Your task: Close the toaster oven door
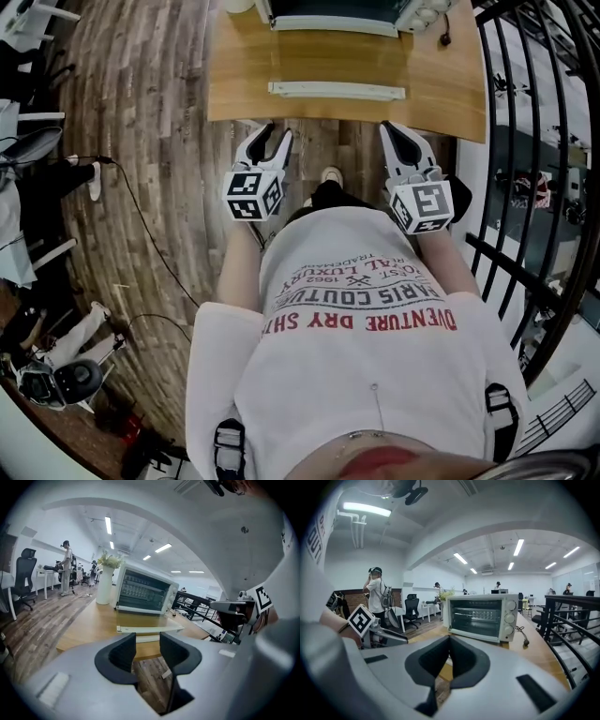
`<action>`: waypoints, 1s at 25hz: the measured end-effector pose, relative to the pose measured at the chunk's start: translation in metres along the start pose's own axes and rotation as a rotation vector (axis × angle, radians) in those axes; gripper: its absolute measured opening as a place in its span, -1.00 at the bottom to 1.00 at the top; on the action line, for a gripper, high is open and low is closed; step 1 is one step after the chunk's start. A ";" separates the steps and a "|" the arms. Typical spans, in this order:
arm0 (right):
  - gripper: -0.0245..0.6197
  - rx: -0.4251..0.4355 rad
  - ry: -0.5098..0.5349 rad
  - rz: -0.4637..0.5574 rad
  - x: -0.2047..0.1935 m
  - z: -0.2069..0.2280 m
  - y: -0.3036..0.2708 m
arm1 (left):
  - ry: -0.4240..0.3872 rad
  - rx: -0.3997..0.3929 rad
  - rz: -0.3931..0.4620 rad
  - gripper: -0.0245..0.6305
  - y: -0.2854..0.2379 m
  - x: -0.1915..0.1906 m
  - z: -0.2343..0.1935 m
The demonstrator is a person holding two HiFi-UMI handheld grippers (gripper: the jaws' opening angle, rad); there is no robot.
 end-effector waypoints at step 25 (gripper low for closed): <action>-0.91 0.131 0.004 -0.126 -0.019 0.046 -0.087 | 0.011 0.122 -0.171 -0.61 -0.105 -0.018 -0.068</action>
Point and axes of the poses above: the fingertips, and each gripper's own axes: y backward along the fingers, z to its right, x out of its top, the point moved 10 cm from there along y, backward along the fingers, and after that the axes turned 6 degrees about -x, right-handed, at the moved point
